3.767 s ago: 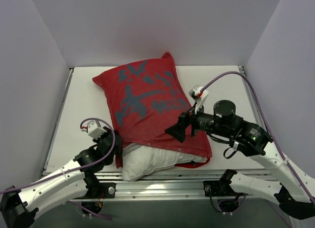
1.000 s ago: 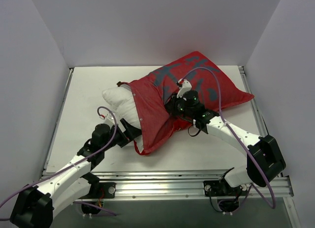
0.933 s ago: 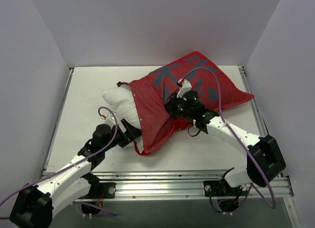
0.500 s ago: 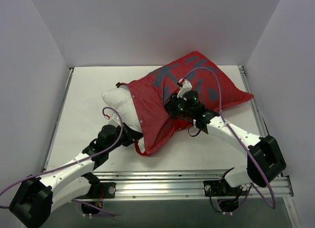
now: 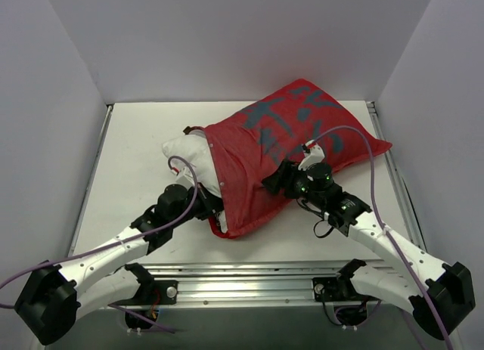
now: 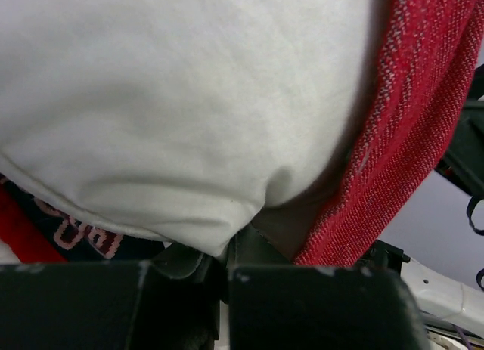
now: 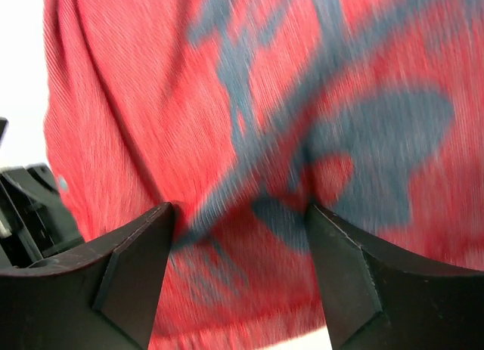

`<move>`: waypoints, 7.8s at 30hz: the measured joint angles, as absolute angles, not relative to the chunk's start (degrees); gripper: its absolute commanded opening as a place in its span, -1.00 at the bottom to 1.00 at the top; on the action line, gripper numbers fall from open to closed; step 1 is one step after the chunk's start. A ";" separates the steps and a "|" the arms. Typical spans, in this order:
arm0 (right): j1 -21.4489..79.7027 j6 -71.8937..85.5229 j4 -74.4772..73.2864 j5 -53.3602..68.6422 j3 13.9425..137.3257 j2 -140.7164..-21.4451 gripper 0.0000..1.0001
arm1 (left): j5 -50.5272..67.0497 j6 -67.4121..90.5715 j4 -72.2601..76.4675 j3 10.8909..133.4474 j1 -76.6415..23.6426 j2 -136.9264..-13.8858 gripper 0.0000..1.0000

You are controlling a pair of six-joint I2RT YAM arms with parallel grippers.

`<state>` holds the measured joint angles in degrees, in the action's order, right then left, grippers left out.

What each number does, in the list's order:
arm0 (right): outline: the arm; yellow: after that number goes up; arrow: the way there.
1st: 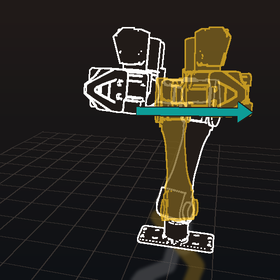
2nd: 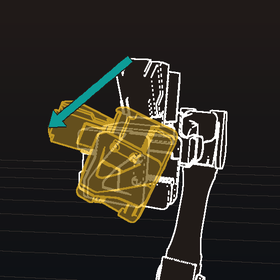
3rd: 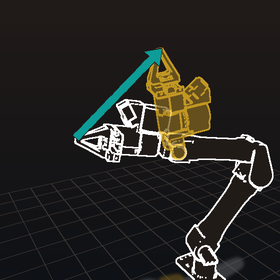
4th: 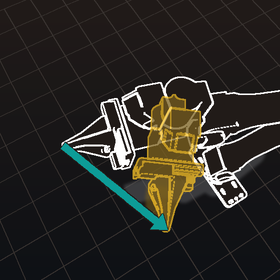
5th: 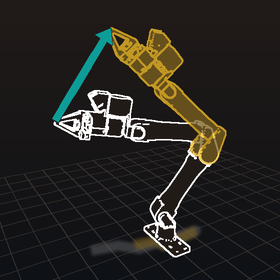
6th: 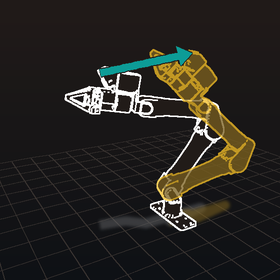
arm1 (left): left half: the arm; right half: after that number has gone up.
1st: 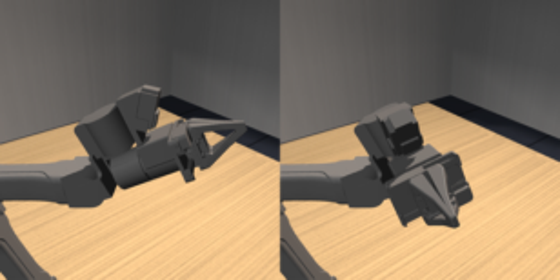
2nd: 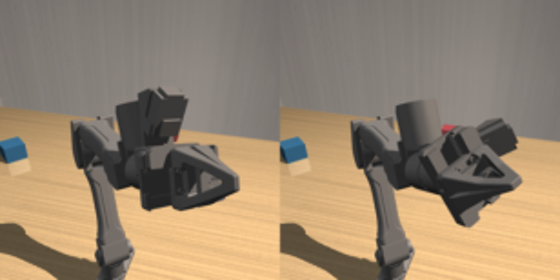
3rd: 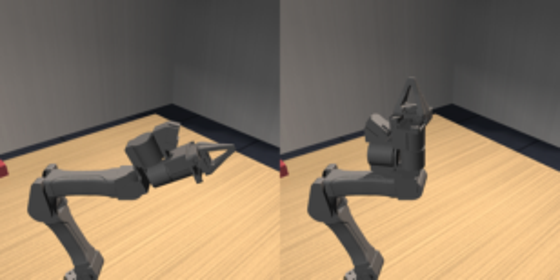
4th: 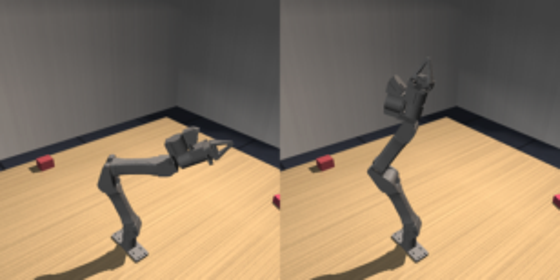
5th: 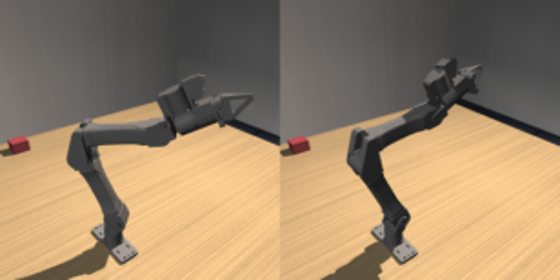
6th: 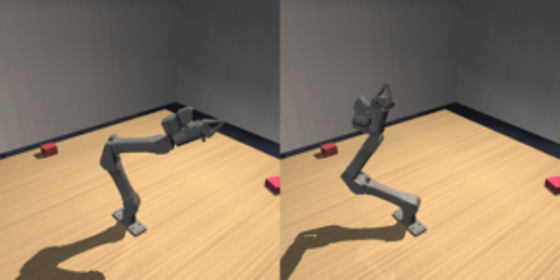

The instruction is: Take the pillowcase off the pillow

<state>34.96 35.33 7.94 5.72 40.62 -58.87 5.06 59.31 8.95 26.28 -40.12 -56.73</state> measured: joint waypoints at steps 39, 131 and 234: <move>35.03 53.60 4.62 6.70 24.49 -46.89 0.10 | -3.07 53.78 7.07 43.22 -43.94 -72.88 -0.95; 46.87 0.51 -7.38 3.62 91.09 -93.71 0.89 | -5.19 43.62 -36.73 47.88 -24.05 -44.27 0.88; 21.67 27.79 17.06 5.87 52.49 -80.53 0.43 | -5.85 35.16 -27.24 66.72 -15.29 -70.65 0.81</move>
